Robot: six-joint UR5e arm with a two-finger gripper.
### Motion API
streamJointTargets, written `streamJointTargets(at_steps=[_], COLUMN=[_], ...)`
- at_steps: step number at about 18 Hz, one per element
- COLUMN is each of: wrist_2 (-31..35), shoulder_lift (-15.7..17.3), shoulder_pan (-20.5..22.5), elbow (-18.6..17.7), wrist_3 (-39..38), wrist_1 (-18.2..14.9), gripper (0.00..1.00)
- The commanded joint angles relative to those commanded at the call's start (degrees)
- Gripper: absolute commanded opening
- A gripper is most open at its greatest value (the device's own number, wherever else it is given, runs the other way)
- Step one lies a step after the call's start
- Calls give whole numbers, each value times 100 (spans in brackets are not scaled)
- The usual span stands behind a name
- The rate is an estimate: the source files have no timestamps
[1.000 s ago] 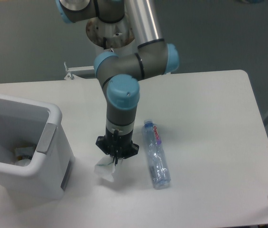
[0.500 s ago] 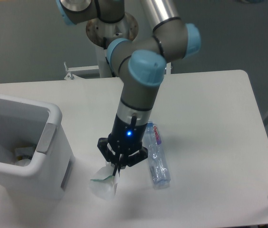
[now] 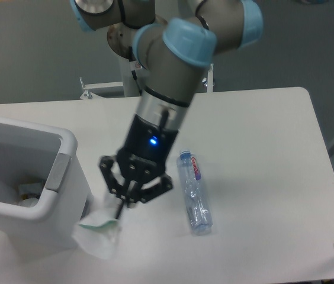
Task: Place the trash in the trash can
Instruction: 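Carry the paper over the white bin and open the gripper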
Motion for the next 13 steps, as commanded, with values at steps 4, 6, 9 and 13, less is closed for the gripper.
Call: streamJointTargets(at_steps=[4,6,9,13], wrist_2=[0,0,9,9], shoulder_lift=[228,386,615,809], shoulder_pan=[-325,-475,-607,-695], elbow=[-79,-219,-518,-896], wrist_3=[-149,-150,-62,-18], wrist_1=[-18,-9,0,53], gripper=[0,0,0,6])
